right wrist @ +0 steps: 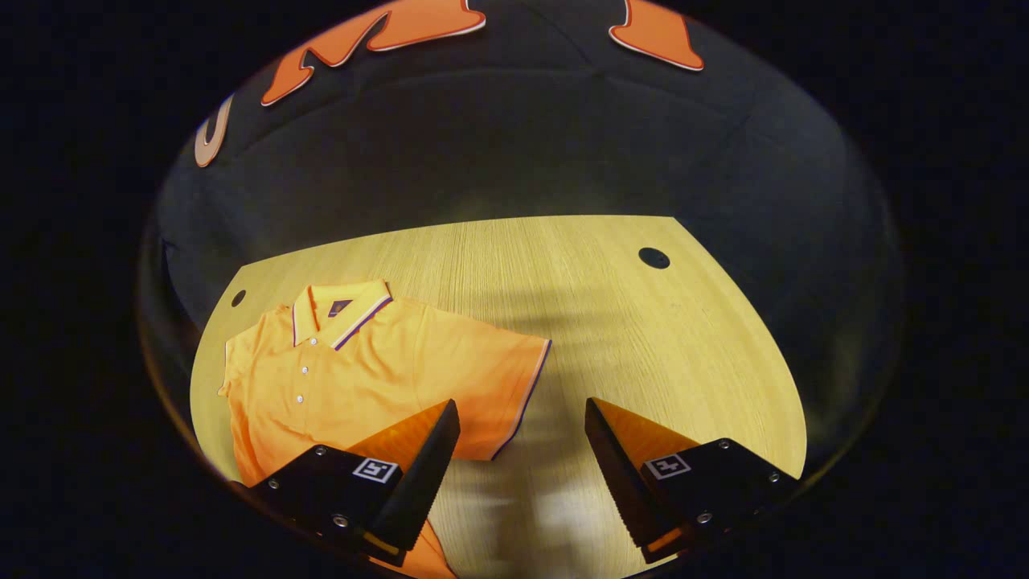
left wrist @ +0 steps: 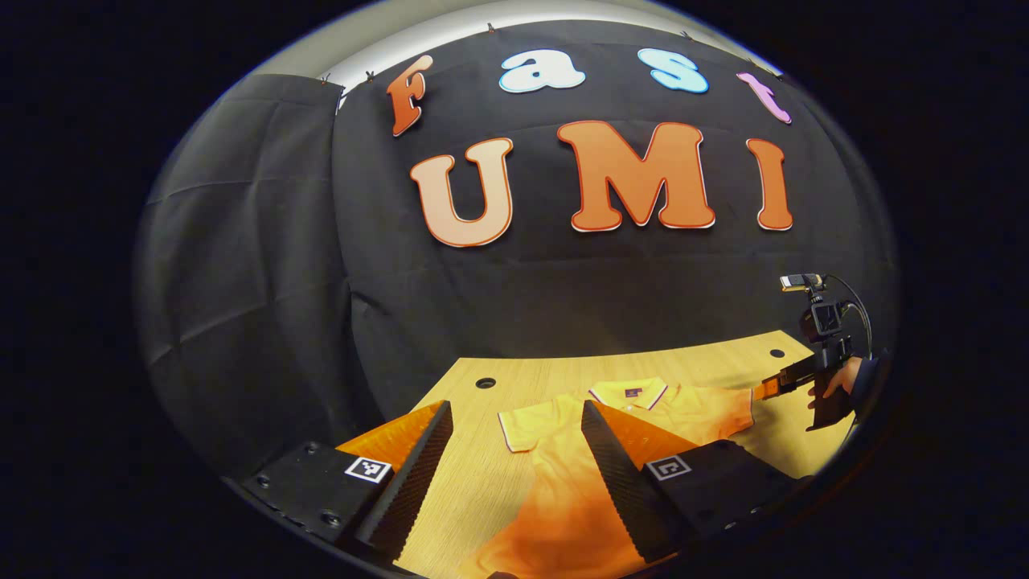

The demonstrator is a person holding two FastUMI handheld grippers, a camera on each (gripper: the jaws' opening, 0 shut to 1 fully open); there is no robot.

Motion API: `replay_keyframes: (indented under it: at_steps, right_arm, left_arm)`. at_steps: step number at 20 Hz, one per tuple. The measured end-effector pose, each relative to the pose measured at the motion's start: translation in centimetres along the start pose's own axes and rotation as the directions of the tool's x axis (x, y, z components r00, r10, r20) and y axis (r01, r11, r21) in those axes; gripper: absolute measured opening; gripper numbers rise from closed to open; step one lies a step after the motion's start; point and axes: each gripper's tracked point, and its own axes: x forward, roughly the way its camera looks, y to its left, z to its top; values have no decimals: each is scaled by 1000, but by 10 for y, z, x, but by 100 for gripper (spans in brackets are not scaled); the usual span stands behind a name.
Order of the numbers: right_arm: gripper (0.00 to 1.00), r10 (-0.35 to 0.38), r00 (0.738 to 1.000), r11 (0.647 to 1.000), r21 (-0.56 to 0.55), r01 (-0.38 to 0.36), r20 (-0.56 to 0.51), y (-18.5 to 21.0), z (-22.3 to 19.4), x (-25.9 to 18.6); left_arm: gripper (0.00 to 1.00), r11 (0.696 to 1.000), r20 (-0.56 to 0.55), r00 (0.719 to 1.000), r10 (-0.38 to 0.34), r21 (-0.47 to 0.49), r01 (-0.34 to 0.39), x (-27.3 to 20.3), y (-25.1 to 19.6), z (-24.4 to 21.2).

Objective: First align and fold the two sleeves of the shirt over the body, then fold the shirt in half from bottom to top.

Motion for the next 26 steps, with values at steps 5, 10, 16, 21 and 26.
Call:
replay_keyframes:
  at_steps: [5, 10, 16, 21, 26]
  right_arm:
    - [92, 2, 997, 1000, 0, -2, -71, 6, 0, 37]
    - [86, -16, 989, 1000, -3, 16, -146, 9, 1, 66]
    - [76, -31, 962, 998, 44, 44, -272, 7, -8, 88]
    - [53, -28, 971, 999, 38, 38, -238, 19, -4, 92]
    - [3, 129, 966, 983, 157, -95, -224, 37, 12, 83]
  left_arm:
    - [99, 998, -60, 996, 61, 22, -60, -2, 7, -20]
    - [99, 994, -106, 989, 104, 38, -100, -2, 9, -30]
    - [99, 989, -146, 978, 145, 29, -143, 1, 13, -39]
    - [99, 990, -195, 972, 131, -16, -137, 4, 7, -55]
    - [99, 993, -181, 977, 118, -11, -122, 2, 0, -49]
